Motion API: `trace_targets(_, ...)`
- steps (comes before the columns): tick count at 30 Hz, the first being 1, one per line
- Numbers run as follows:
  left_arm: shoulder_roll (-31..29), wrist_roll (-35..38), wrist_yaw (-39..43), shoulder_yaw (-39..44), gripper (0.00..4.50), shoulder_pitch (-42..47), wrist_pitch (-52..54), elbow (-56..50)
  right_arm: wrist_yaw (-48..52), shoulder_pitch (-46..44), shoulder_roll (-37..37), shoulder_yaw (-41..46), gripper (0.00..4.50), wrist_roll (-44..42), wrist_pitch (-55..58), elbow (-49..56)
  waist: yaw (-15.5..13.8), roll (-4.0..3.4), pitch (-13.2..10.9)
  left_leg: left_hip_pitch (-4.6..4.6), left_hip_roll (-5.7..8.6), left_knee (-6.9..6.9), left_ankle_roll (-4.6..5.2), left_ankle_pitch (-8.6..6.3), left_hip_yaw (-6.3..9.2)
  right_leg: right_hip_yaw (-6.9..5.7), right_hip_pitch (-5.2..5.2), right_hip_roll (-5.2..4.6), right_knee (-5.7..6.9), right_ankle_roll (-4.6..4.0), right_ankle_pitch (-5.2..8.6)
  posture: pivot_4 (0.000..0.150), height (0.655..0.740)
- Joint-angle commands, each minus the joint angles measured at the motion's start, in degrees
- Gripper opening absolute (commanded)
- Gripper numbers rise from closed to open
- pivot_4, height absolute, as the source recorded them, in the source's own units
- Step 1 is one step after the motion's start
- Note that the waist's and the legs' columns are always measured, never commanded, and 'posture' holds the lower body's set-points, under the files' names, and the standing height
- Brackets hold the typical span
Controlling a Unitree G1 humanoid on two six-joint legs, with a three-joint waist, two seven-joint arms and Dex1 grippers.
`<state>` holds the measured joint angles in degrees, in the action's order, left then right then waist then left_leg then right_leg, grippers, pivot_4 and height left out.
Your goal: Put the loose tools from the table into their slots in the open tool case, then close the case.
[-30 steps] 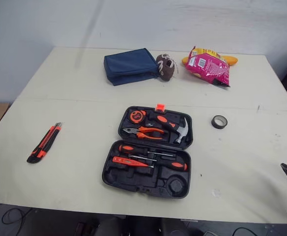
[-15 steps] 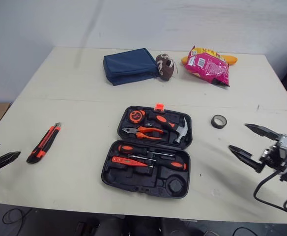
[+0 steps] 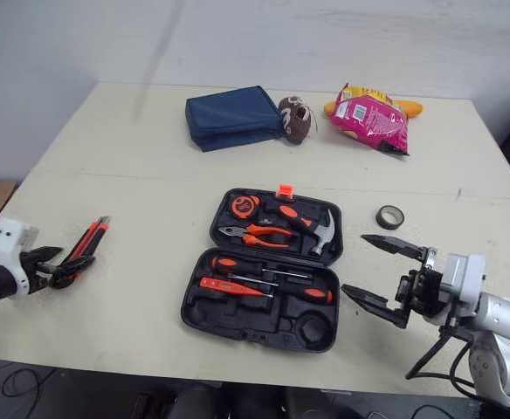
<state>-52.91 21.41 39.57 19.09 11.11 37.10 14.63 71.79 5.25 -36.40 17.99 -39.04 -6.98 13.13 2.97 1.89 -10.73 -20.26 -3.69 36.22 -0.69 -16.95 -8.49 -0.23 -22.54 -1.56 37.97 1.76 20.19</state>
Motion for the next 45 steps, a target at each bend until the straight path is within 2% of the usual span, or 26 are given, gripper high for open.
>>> trace_targets(1, -0.3, -2.0, -0.3, -3.0, 4.49, 1.6, 3.1, 0.5, -1.0, 0.0, 0.2, 0.1, 4.50, 0.0, -0.2, 2.6, -0.1, -0.03, 0.0, 0.01, 0.01, 0.00, -0.10, 0.07, 0.00, 0.01, 0.00, -0.01, 0.03, 0.00, 0.00, 0.150, 0.7400)
trace_targets(5, -0.2, -3.3, -1.4, -3.8, 4.49, 0.8, 6.4, -1.3, -2.0, 0.1, 0.0, 0.1, 4.50, 0.1, 0.3, 3.7, -0.1, -0.05, 0.0, 0.07, 0.01, 0.01, -0.27, 0.21, 0.00, 0.02, 0.04, -0.02, 0.09, 0.00, 0.00, 0.150, 0.7400)
trace_targets(6, -0.1, -3.1, -1.0, -4.0, 4.24, -0.1, 7.4, -2.5, -2.4, 0.0, 0.0, 0.1, 4.50, 0.1, 0.6, 4.1, -0.1, -0.08, 0.0, 0.08, 0.01, 0.01, -0.26, 0.21, 0.01, 0.02, 0.05, -0.02, 0.10, 0.00, 0.00, 0.150, 0.7400)
trace_targets(8, 0.2, -2.8, -0.7, -4.1, 3.64, -1.6, 8.6, -5.0, -2.6, 0.1, -0.1, 0.1, 4.50, 0.0, 0.9, 4.7, 0.1, -0.19, 0.1, 0.10, 0.01, 0.00, -0.26, 0.21, 0.00, 0.04, 0.06, -0.02, 0.11, 0.00, 0.00, 0.150, 0.7400)
trace_targets(11, 0.7, -2.5, -1.0, -2.9, 2.20, -2.3, 8.8, -7.7, -2.0, 0.0, -0.3, 0.4, 4.50, -0.3, 0.7, 4.6, 0.1, -0.23, 0.1, 0.11, 0.01, -0.01, -0.27, 0.22, 0.00, 0.05, 0.06, -0.01, 0.11, 0.00, 0.00, 0.150, 0.7400)
trace_targets(13, 0.4, -2.7, -1.0, -2.0, 1.47, -2.5, 7.5, -8.4, -1.7, -0.2, -0.3, 0.7, 4.50, -0.3, 0.3, 4.5, 0.1, -0.22, 0.1, 0.10, 0.01, -0.01, -0.28, 0.22, 0.00, 0.04, 0.05, 0.00, 0.12, 0.00, 0.00, 0.150, 0.7400)
trace_targets(17, 0.2, -3.1, 1.6, 0.3, 1.47, -1.7, -4.9, -11.8, 0.4, 0.0, -1.0, 0.7, 4.50, -0.9, 0.0, 4.9, 0.0, -0.18, 0.1, 0.08, 0.01, -0.01, -0.29, 0.23, 0.00, 0.04, 0.04, 0.00, 0.10, 0.00, 0.00, 0.150, 0.7400)
trace_targets(20, -1.5, -1.3, 10.2, -1.4, 1.47, -0.7, -13.2, -18.5, 1.7, -0.1, -1.4, 0.4, 4.50, -1.8, 0.7, 5.7, -0.4, 0.08, 0.0, -0.02, 0.00, 0.01, -0.29, 0.25, 0.04, -0.01, -0.01, 0.00, 0.08, -0.01, -0.01, 0.150, 0.7400)
trace_targets(24, -2.9, 0.9, 20.1, -6.5, 1.47, 1.6, -17.5, -25.4, 2.9, -0.1, -2.4, -0.1, 4.50, -2.0, 1.4, 6.5, -1.0, 0.05, 0.0, -0.06, 0.02, 0.00, -0.33, 0.24, 0.03, -0.02, 0.02, -0.01, -0.05, -0.01, -0.01, 0.150, 0.7400)
trace_targets(29, -3.5, 2.4, 27.8, -18.8, 1.47, 10.0, -12.5, -35.8, 4.0, 0.6, -4.6, -1.7, 4.50, -2.0, 4.0, 9.2, -1.3, 0.03, 0.0, -0.06, 0.02, -0.01, -0.33, 0.23, -0.01, 0.05, 0.02, 0.07, -0.07, -0.01, -0.01, 0.150, 0.7400)
trace_targets(32, -2.8, -1.0, 31.6, -28.1, 1.47, 14.8, -11.4, -39.1, 3.1, 1.2, -5.8, -1.9, 4.50, -2.6, 6.8, 11.3, -1.2, 0.04, 0.0, -0.06, 0.01, 0.03, -0.36, 0.26, -0.02, 0.13, 0.01, 0.14, -0.04, -0.01, -0.01, 0.150, 0.7400)
trace_targets(38, 2.7, -9.3, 31.2, -42.6, 1.47, 22.6, -7.1, -41.4, 2.9, 3.6, -8.6, 0.2, 4.50, -3.5, 10.7, 13.6, -1.3, 0.04, 0.0, -0.06, 0.02, 0.14, -0.35, 0.33, 0.00, 0.26, 0.02, 0.25, 0.02, 0.03, -0.03, 0.150, 0.7400)
trace_targets(45, 7.1, -14.4, 29.1, -50.0, 1.47, 23.4, -3.5, -43.4, 1.7, 4.3, -9.4, 2.4, 4.50, -4.3, 12.3, 14.4, -1.2, 0.05, 0.0, -0.09, 0.00, 0.25, -0.30, 0.37, 0.01, 0.35, 0.03, 0.29, 0.03, 0.11, -0.07, 0.150, 0.7400)
